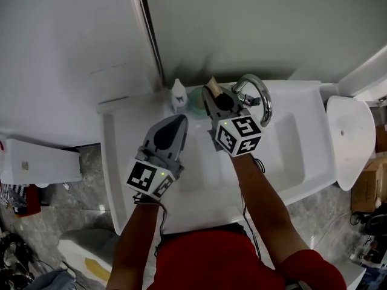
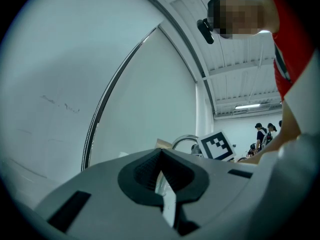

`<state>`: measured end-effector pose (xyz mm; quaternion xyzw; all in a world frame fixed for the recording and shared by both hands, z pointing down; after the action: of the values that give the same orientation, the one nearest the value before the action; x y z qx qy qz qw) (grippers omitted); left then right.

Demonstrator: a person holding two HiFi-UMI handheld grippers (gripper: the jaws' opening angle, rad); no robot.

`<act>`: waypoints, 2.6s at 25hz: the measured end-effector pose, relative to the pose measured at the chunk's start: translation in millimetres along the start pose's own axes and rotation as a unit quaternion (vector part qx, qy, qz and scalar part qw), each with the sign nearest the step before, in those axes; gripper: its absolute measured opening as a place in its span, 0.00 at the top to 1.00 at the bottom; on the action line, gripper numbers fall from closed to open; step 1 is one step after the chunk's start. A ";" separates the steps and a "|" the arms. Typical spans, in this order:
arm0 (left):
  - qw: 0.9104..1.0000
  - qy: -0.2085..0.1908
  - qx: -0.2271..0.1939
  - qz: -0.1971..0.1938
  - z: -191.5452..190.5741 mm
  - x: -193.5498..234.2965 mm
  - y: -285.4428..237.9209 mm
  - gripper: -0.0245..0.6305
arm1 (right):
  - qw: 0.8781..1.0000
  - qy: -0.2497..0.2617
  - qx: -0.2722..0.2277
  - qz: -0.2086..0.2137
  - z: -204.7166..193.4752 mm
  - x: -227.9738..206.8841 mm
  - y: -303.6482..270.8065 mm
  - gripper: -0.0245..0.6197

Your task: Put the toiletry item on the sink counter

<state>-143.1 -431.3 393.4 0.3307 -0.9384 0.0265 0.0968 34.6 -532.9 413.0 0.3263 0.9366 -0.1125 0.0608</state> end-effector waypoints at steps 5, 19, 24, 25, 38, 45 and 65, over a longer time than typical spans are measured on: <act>1.000 0.004 0.002 -0.001 -4.1 -4.1 0.9 0.94 | 1.000 0.006 0.021 -0.008 -3.0 -5.3 0.0 0.85; 1.000 0.006 0.001 -0.015 -6.5 -19.1 7.4 0.94 | 0.994 0.013 0.087 -0.063 -26.5 -8.3 26.3 0.66; 1.000 0.005 0.001 -0.017 -6.2 -25.5 13.9 0.94 | 0.995 0.023 0.086 -0.033 -25.9 3.4 45.5 0.66; 1.000 0.005 0.001 -0.017 -6.1 -26.7 15.2 0.94 | 0.996 0.029 0.085 -0.026 -25.0 7.0 50.6 0.66; 0.999 0.005 -0.011 -0.032 6.4 -56.2 43.8 0.94 | 0.989 0.093 0.017 0.112 7.3 82.9 136.8 0.91; 0.998 -0.014 -0.013 -0.056 23.0 -90.8 64.8 0.94 | 0.985 0.106 -0.012 0.136 19.2 106.4 178.5 0.92; 0.998 -0.011 0.000 -0.069 23.7 -126.0 87.9 0.94 | 0.985 0.098 -0.025 0.137 17.3 120.6 217.8 0.92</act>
<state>-105.9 -287.9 346.3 0.3947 -0.9144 0.0156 0.0880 77.3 -299.2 336.4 0.4591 0.8871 -0.0473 -0.0082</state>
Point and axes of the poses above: the fingertips, and each gripper's own axes: y backward along the fingers, x to its left, z out of its top, the point moved 10 cm from there along y, backward along the fingers, and after that the axes turned 3 degrees about x, right-handed, at the moved point
